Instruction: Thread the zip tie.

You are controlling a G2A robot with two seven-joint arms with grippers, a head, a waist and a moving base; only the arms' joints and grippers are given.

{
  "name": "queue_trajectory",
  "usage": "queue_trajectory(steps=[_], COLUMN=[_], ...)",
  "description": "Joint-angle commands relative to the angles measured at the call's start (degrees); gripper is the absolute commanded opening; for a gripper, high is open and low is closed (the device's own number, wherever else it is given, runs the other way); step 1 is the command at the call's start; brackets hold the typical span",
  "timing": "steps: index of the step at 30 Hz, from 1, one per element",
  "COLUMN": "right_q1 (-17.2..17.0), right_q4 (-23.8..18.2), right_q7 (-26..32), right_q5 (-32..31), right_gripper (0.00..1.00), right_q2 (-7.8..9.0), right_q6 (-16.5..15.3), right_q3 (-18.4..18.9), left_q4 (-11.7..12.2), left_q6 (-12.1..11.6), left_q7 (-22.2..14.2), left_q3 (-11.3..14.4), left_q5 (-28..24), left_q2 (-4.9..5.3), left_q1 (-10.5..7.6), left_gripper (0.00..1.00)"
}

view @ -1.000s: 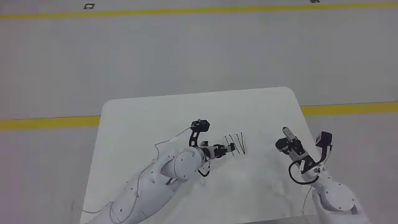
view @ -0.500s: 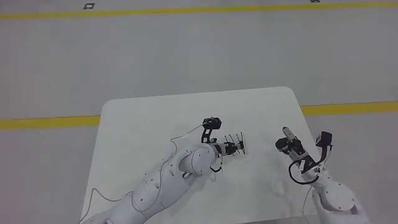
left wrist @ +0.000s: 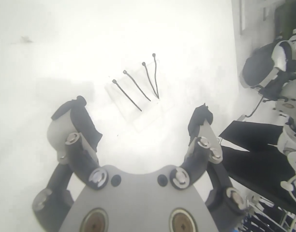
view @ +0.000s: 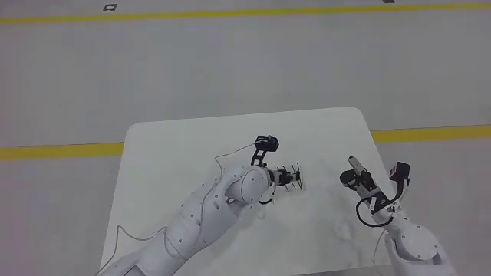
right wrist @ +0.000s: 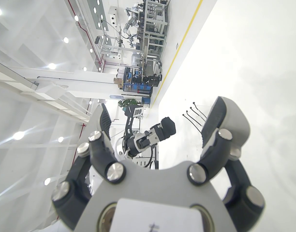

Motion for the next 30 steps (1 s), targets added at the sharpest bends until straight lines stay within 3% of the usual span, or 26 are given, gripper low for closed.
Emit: queue_trajectory(steps=[1, 6, 15, 17, 19, 23, 24, 25, 26, 30], right_q1=[0.00, 0.00, 0.00, 0.00, 0.00, 0.00, 0.00, 0.00, 0.00, 0.00], right_q4=[0.00, 0.00, 0.00, 0.00, 0.00, 0.00, 0.00, 0.00, 0.00, 0.00], right_q7=[0.00, 0.00, 0.00, 0.00, 0.00, 0.00, 0.00, 0.00, 0.00, 0.00], right_q5=[0.00, 0.00, 0.00, 0.00, 0.00, 0.00, 0.00, 0.00, 0.00, 0.00], right_gripper=[1.00, 1.00, 1.00, 1.00, 1.00, 1.00, 1.00, 1.00, 1.00, 1.00], right_q2=[0.00, 0.00, 0.00, 0.00, 0.00, 0.00, 0.00, 0.00, 0.00, 0.00], right_q6=[0.00, 0.00, 0.00, 0.00, 0.00, 0.00, 0.00, 0.00, 0.00, 0.00], right_q3=[0.00, 0.00, 0.00, 0.00, 0.00, 0.00, 0.00, 0.00, 0.00, 0.00], left_q4=[0.15, 0.52, 0.52, 0.10, 0.55, 1.74, 2.28, 2.57, 3.05, 4.26], left_q6=[0.00, 0.00, 0.00, 0.00, 0.00, 0.00, 0.00, 0.00, 0.00, 0.00], left_q7=[-3.77, -12.72, -12.72, -11.06, -9.86, -10.79, -10.85, -10.83, -11.03, -11.43], left_q3=[-1.28, -7.43, -7.43, -7.47, -7.42, -7.59, -7.91, -7.90, -8.28, -9.44], left_q5=[4.14, 13.93, 13.93, 13.31, 13.99, 15.30, 15.97, 16.64, 16.72, 17.66], left_q2=[-1.25, -5.35, -5.35, -5.39, -5.43, -5.98, -6.23, -6.44, -6.63, -7.56], left_q1=[0.02, 2.16, 2.16, 2.67, 3.13, 3.21, 3.17, 3.22, 3.34, 3.32], left_gripper=[1.00, 1.00, 1.00, 1.00, 1.00, 1.00, 0.92, 0.60, 0.46, 0.31])
